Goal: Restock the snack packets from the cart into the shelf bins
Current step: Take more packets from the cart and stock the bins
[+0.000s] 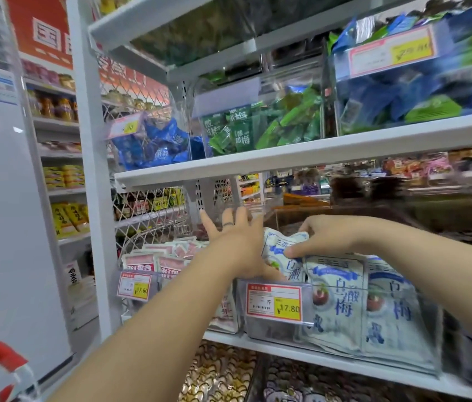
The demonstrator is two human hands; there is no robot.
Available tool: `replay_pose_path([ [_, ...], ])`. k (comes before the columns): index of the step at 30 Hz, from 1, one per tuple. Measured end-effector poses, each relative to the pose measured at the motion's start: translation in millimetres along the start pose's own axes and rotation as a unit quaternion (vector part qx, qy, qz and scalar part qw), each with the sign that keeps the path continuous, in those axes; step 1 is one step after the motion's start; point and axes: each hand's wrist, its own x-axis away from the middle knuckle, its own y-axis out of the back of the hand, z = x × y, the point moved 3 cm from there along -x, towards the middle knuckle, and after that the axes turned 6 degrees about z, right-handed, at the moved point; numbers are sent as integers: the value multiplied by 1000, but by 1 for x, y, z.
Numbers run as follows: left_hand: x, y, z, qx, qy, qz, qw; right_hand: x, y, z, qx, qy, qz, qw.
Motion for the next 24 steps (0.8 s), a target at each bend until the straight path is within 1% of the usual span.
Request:
replay_pose_path([
  [2, 0, 5, 3, -11, -6, 5, 1000, -8, -10, 2, 69, -9, -4, 998],
  [5, 1, 5, 4, -26, -46, 34, 998, -14, -25, 10, 135, -7, -13, 991],
  [9, 2, 2, -1, -28, -88, 60, 994, 0, -14, 11, 140, 15, -7, 990],
  [12, 2, 0, 0, -5, -92, 73, 993, 21, 5, -2, 153, 21, -22, 988],
  [15, 1, -1, -1, 8, -97, 73, 993, 28, 3, -14, 189, 18, -16, 982],
  [20, -4, -3, -13, -43, -72, 85, 993, 24, -13, -8, 248, 3, -10, 969],
  [22, -4, -2, -17, -61, -64, 84, 993, 26, -15, -6, 267, -9, -21, 963],
  [24, -3, -3, -16, -55, -64, 75, 994, 30, -18, -6, 266, -20, -45, 963],
])
